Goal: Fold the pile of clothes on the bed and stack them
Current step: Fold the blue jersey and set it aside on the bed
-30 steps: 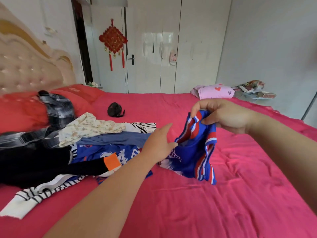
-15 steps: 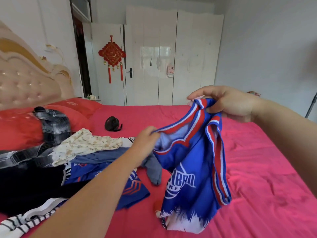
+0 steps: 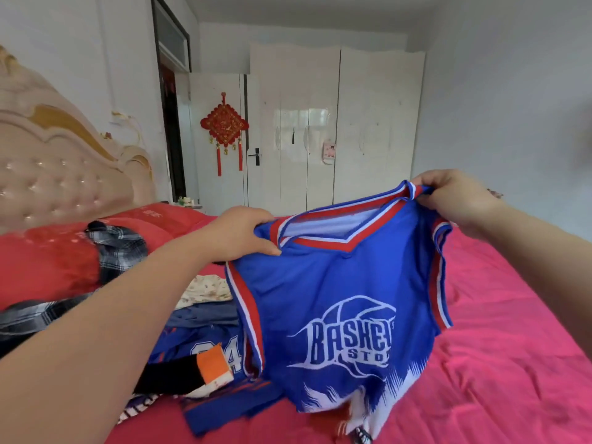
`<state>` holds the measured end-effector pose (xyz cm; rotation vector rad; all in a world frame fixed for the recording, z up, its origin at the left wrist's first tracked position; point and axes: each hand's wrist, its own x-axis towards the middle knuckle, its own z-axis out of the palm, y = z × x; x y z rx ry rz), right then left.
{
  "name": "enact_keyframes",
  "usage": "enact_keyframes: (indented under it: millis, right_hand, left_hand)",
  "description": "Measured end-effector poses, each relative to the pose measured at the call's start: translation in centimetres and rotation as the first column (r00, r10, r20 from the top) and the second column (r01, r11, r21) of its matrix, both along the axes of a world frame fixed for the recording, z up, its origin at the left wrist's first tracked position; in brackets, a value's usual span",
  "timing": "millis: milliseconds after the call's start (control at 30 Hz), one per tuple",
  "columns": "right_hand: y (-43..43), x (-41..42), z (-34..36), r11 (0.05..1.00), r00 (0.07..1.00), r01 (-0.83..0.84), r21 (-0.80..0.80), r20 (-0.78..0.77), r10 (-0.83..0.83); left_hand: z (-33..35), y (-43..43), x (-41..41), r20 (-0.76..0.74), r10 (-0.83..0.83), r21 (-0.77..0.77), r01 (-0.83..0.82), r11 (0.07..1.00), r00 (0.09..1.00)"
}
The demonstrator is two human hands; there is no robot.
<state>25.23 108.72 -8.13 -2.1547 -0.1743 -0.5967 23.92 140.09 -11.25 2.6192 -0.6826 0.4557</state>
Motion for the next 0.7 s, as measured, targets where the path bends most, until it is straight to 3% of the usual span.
enact_keyframes:
  millis: [100, 200, 333, 433, 533, 600, 700]
  right_hand:
    - [0.4, -0.1, 1.1, 0.983, 0.989, 0.115, -0.142, 0.105, -0.101]
    - [0.7, -0.4, 1.5, 0.936, 0.987, 0.16, -0.312, 0.074, -0.144]
    - [0.7, -1.0, 1.0, 0.947, 0.988, 0.152, -0.284, 0.063, -0.139]
    - [0.9, -1.3, 1.3, 0.954, 0.989, 0.144, -0.263, 0.079, -0.128]
    - [0.9, -1.1, 2.6, 0.984, 0.986, 0.126, -0.13, 0.123, -0.11]
    - [0.8, -0.9, 3.4, 0.989, 0.984, 0.123, -0.086, 0.139, -0.11]
    - [0.9, -0.8, 2.4, 0.969, 0.996, 0.087, -0.233, 0.042, -0.08]
  left_hand:
    - [0.9, 1.2, 0.0, 0.13, 0.074, -0.058, -0.067, 0.996, 0.989]
    - [1.5, 1.9, -0.2, 0.115, 0.14, -0.314, -0.098, 0.944, 0.983]
    - [2.1, 2.5, -0.6, 0.07, 0.16, -0.498, -0.104, 0.861, 0.985]
    - [3.2, 2.8, -1.0, 0.121, 0.21, -0.579, -0.102, 0.809, 0.97]
    - [5.0, 2.7, -1.4, 0.233, 0.26, -0.617, -0.064, 0.784, 0.937]
    - [6.2, 2.9, -1.6, 0.29, 0.29, -0.571, -0.079, 0.817, 0.912]
    - [6.1, 3.1, -1.6, 0.204, 0.284, -0.411, -0.181, 0.894, 0.937]
